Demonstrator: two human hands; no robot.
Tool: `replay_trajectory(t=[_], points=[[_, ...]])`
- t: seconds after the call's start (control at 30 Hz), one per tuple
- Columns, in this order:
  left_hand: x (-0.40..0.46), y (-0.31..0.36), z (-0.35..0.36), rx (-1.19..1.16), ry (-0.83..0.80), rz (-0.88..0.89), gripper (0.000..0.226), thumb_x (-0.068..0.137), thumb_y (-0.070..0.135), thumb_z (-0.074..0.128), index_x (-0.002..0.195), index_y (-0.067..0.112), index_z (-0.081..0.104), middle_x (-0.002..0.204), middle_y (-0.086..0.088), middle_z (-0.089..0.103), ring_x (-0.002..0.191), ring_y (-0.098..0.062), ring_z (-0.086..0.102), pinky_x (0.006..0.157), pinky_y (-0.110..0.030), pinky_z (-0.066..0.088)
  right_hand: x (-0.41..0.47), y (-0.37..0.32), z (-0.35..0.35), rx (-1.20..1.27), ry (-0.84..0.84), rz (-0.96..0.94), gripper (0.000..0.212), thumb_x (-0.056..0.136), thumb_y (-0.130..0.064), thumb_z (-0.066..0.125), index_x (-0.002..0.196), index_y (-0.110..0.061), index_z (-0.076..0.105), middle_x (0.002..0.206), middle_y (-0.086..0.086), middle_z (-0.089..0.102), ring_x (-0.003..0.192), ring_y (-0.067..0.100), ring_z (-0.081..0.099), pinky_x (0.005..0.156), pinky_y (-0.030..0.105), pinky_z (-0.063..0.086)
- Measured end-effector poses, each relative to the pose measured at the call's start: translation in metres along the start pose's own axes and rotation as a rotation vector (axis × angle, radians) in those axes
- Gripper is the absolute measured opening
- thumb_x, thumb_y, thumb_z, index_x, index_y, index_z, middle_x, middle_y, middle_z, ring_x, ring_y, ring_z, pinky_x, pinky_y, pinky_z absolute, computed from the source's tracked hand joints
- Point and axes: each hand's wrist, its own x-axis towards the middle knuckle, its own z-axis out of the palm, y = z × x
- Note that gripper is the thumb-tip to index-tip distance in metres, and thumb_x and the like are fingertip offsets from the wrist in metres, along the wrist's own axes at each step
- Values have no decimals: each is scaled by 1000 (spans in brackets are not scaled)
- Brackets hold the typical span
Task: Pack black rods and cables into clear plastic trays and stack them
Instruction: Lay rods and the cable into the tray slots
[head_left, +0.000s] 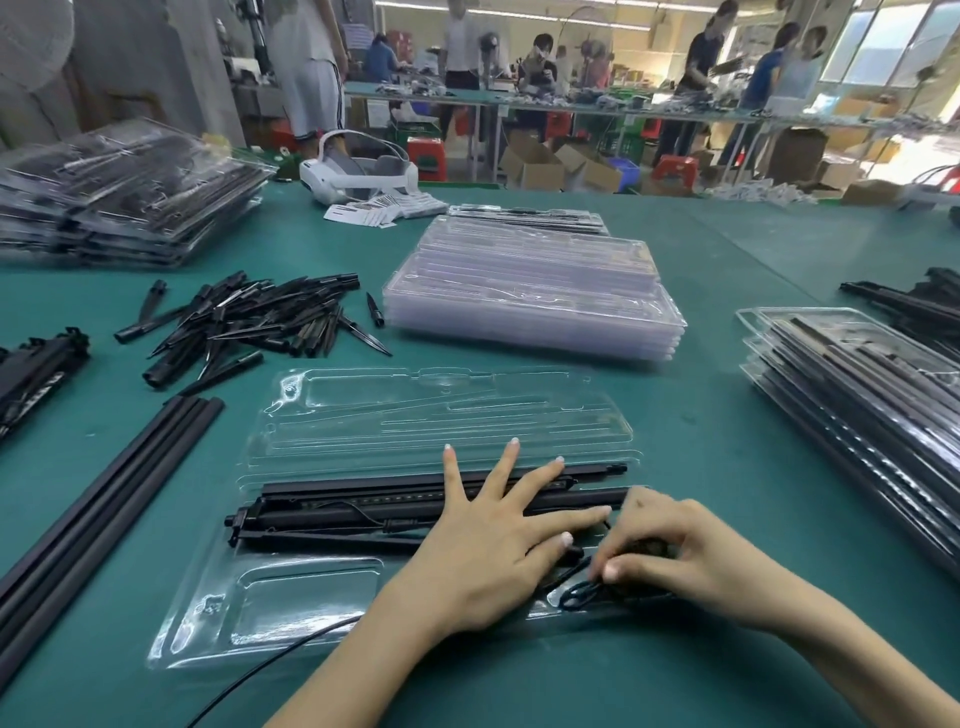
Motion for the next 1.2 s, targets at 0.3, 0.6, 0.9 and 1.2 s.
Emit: replay_trajectory(t=[0.3, 0.6, 0.9, 1.2], points=[[-2, 0, -1, -16, -1, -12, 42, 95, 60, 14, 136, 68, 8, 158, 21, -7, 141, -12, -29, 103, -64, -25, -1, 1, 20, -13, 272, 91, 14, 67, -35, 82, 69, -34, 69, 74, -11, 64, 66, 6, 57, 61, 13, 41], [-2, 3, -1, -9, -6, -27, 56, 79, 82, 21, 131, 73, 4, 157, 22, -8, 141, -12, -29, 102, -65, -24, -17, 5, 15, -364, 323, -78, 31, 69, -58, 69, 58, -30, 65, 78, -19, 55, 73, -2, 42, 68, 19, 33], [-2, 3, -1, -27, -14, -38, 64, 75, 84, 33, 130, 74, 2, 156, 24, -10, 140, -11, -31, 102, -65, -25, -21, 3, -20, 17, 45, 55, 15, 72, -30, 78, 86, -36, 78, 70, 1, 65, 61, 6, 55, 61, 23, 43], [-3, 19, 1, 37, 2, 217, 46, 100, 48, 29, 145, 51, 22, 154, 30, 10, 134, 9, -28, 101, -65, -26, -22, 3, -16, -67, 4, 48, 10, 75, -19, 81, 74, -28, 76, 77, -11, 60, 66, 4, 56, 66, 20, 45]])
